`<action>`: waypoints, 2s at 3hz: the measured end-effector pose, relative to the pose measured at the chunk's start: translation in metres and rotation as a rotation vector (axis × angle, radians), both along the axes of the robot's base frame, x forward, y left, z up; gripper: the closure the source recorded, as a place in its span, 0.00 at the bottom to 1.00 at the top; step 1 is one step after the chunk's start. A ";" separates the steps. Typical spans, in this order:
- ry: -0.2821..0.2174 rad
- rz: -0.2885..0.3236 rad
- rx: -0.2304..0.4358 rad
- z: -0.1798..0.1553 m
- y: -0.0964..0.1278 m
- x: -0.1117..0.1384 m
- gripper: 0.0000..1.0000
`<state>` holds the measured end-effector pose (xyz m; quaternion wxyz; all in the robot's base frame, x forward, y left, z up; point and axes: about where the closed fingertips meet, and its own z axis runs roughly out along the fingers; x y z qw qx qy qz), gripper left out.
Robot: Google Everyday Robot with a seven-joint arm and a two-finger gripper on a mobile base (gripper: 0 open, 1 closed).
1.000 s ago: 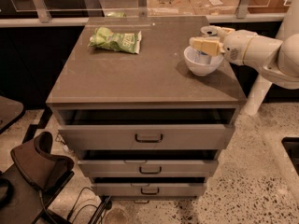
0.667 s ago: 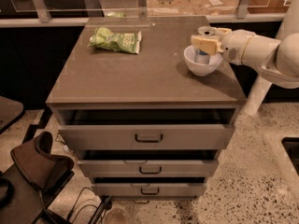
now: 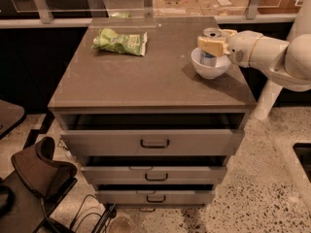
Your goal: Pick redbull can from white bowl and place on counter
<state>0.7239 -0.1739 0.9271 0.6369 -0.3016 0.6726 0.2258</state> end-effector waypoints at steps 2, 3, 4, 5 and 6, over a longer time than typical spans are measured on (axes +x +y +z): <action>0.014 0.002 -0.008 0.034 0.000 -0.003 1.00; 0.017 0.003 -0.034 0.061 0.001 -0.013 1.00; 0.014 0.002 -0.049 0.085 0.012 -0.025 1.00; 0.017 0.009 -0.043 0.098 0.036 -0.037 1.00; 0.018 0.029 -0.037 0.099 0.066 -0.050 1.00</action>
Offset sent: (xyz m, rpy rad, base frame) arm -0.0112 -0.0134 0.0688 -0.0263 0.0319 -0.0192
